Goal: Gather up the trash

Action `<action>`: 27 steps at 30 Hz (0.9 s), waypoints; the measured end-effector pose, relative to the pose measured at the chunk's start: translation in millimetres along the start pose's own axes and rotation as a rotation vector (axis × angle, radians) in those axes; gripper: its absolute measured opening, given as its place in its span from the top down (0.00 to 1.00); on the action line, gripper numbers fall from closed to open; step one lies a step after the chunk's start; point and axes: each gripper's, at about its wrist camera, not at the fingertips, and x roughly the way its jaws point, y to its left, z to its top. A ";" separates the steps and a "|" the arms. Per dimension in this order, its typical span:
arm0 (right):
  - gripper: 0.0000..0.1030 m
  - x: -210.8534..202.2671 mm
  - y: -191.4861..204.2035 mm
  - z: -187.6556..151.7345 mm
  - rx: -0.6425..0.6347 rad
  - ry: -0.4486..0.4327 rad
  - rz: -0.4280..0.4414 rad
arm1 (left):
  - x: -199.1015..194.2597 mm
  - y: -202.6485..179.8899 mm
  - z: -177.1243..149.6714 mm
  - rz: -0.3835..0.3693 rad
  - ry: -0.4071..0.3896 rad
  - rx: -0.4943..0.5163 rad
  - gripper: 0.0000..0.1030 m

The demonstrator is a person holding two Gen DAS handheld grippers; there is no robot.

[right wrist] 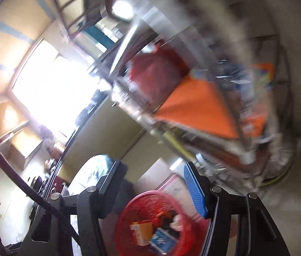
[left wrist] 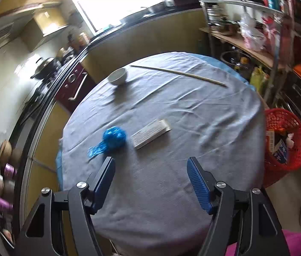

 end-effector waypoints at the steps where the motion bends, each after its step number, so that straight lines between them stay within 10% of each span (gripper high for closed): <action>1: 0.39 7.5 7.9 -4.6 -0.007 0.016 0.016 | -0.3 5.8 -1.6 0.005 -0.001 -0.012 0.32; 17: 0.39 -20.0 91.2 -23.2 -0.082 -0.003 -0.009 | 39.5 84.4 -36.7 -0.085 -0.034 -0.142 0.32; 27: 0.39 37.4 213.2 -59.6 -0.243 0.133 0.061 | 79.1 168.8 -84.7 -0.033 -0.042 -0.291 0.32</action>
